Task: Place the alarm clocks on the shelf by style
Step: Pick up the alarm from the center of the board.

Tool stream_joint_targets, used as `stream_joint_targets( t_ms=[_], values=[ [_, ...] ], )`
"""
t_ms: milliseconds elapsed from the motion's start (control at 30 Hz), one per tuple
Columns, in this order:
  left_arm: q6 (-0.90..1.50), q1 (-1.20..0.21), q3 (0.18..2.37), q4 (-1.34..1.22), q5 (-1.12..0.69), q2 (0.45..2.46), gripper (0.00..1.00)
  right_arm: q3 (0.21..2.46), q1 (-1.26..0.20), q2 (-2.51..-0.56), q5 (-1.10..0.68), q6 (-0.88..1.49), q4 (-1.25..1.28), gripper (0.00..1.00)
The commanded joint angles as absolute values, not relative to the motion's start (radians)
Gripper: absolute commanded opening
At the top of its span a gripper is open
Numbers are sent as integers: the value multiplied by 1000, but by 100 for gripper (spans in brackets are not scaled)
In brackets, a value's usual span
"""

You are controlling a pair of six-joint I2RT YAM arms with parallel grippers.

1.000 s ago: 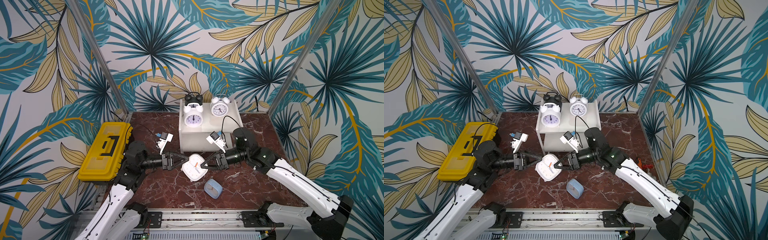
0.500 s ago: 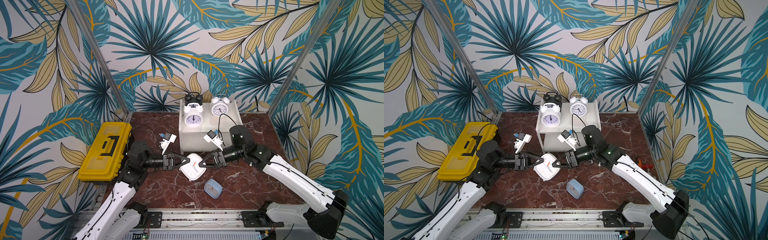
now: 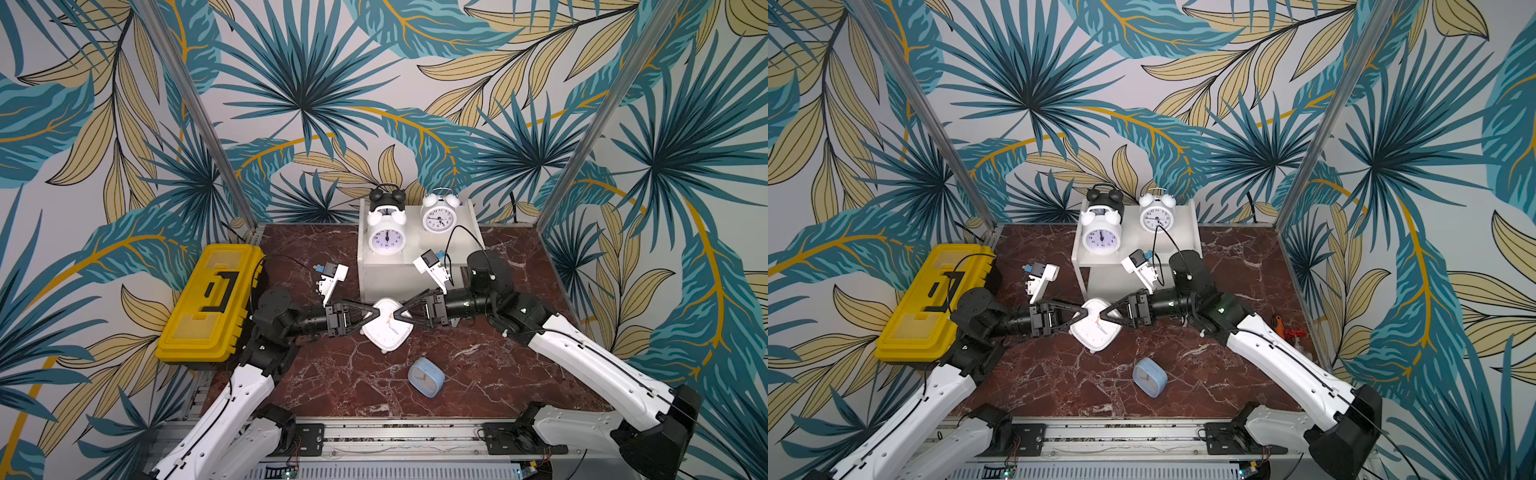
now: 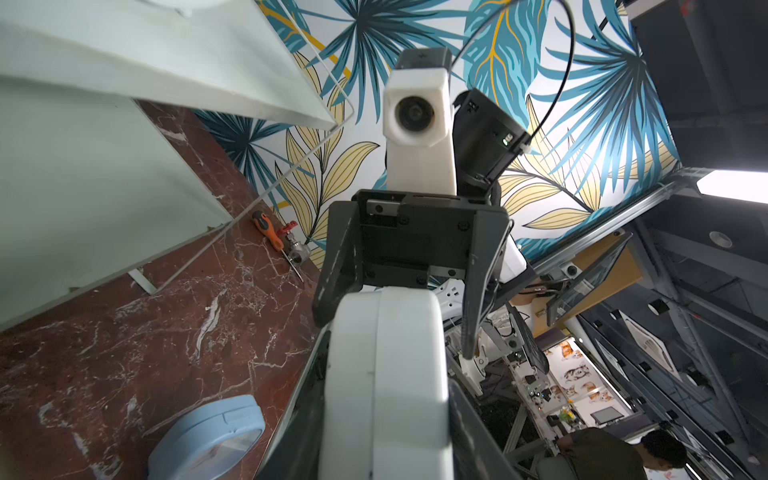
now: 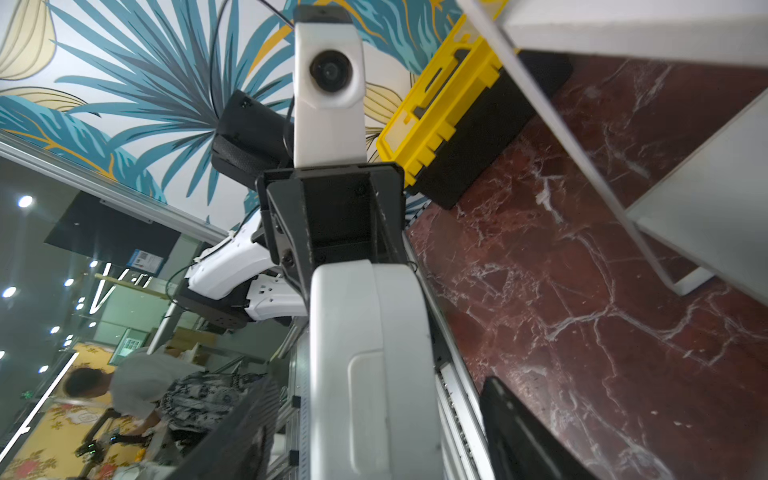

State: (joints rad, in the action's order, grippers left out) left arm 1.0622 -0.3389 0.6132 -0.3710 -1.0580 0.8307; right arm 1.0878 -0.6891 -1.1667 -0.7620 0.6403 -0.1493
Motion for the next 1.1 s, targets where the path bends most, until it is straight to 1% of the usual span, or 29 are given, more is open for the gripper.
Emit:
stream_joint_targets(
  t_ms=[0, 67, 133, 167, 267, 367, 467, 500, 567, 600, 667, 767, 933, 1067],
  values=[
    [1187, -341, 583, -615, -963, 825, 21, 964, -721, -1101, -572, 824, 140, 85],
    [1202, -341, 576, -644, -933, 822, 21, 909, -759, -1077, -493, 858, 223, 87],
    [1221, -342, 564, -675, -902, 821, 21, 877, -797, -1063, -420, 858, 261, 88],
    [1229, -341, 558, -691, -895, 821, 21, 871, -840, -1058, -390, 852, 263, 88],
    [1240, -341, 545, -717, -889, 822, 21, 852, -871, -1049, -331, 845, 274, 83],
    [1242, -341, 540, -713, -897, 821, 21, 863, -874, -1051, -319, 835, 261, 73],
    [1240, -341, 541, -704, -905, 814, 24, 893, -873, -1067, -334, 820, 242, 56],
    [1233, -341, 544, -689, -903, 809, 28, 903, -873, -1076, -346, 815, 237, 51],
    [1217, -341, 549, -662, -899, 798, 41, 917, -873, -1086, -366, 809, 226, 43],
    [1203, -342, 552, -640, -896, 790, 53, 920, -873, -1086, -373, 806, 223, 39],
    [1167, -341, 563, -578, -886, 776, 74, 923, -874, -1082, -379, 798, 205, 33],
    [1113, -341, 594, -486, -895, 757, 100, 936, -875, -1074, -387, 771, 150, 31],
    [1021, -341, 679, -306, -899, 753, 100, 968, -873, -1049, -376, 695, 26, 30],
    [1040, -342, 720, -246, -872, 776, 100, 1025, -874, -1043, -348, 623, -99, 30]
  ],
)
